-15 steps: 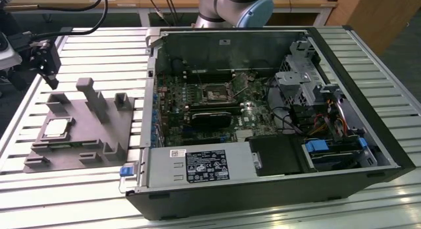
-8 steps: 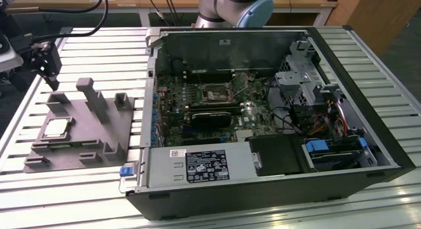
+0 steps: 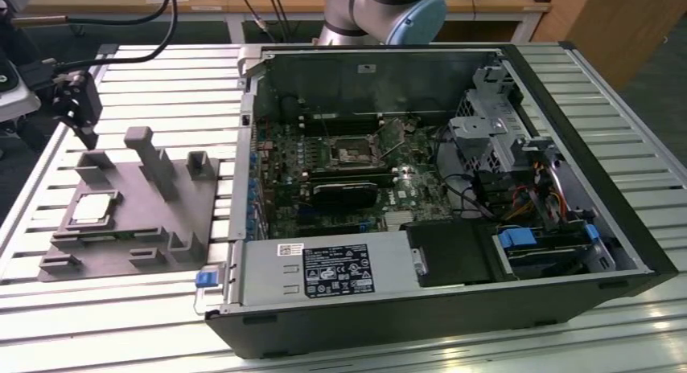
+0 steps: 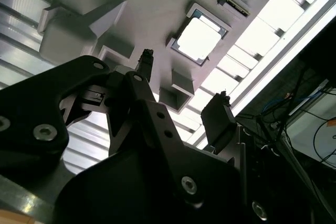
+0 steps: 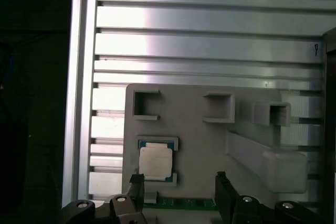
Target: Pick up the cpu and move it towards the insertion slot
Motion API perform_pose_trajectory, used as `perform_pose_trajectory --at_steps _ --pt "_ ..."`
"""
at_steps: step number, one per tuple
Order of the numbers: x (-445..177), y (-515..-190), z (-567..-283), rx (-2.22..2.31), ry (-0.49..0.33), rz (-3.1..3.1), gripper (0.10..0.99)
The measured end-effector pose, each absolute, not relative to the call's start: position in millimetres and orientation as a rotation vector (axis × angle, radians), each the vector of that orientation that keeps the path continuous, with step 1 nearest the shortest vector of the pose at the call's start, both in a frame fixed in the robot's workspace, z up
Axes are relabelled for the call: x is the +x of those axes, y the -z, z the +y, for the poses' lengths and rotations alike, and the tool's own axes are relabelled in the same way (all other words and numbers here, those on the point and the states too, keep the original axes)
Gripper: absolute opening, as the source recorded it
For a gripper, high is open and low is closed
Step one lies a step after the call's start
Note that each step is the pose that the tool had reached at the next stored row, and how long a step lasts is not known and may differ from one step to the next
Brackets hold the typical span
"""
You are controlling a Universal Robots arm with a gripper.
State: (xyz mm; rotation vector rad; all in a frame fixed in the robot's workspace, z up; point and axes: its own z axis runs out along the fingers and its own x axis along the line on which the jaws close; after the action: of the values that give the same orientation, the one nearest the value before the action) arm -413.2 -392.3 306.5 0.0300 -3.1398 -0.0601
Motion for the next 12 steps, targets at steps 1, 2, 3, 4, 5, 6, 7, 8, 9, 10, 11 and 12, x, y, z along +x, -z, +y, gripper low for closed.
perform_pose_trajectory --at_steps 1,2,3,4,5,6,7,8,9,10,11,12 --pt "-413.2 -306.0 -392.3 0.030 0.060 -3.140 0.647" --pt "-413.2 -305.6 -392.3 0.030 0.060 -3.140 0.647" --pt "-413.2 -305.1 -392.3 0.030 0.060 -3.140 0.647" --pt "-413.2 -304.6 -392.3 0.030 0.060 -3.140 0.647" --pt "-413.2 -304.1 -392.3 0.030 0.060 -3.140 0.647" --pt "-413.2 -303.6 -392.3 0.030 0.060 -3.140 0.647" --pt "-413.2 -303.1 -392.3 0.030 0.060 -3.140 0.647" --pt "-413.2 -302.6 -392.3 0.030 0.060 -3.140 0.647" --pt "-413.2 -302.1 -392.3 0.030 0.060 -3.140 0.647" --pt "-413.2 -301.5 -392.3 0.030 0.060 -3.140 0.647" --pt "-413.2 -300.9 -392.3 0.030 0.060 -3.140 0.647" --pt "-413.3 -300.2 -392.3 0.030 0.060 -3.140 0.647"
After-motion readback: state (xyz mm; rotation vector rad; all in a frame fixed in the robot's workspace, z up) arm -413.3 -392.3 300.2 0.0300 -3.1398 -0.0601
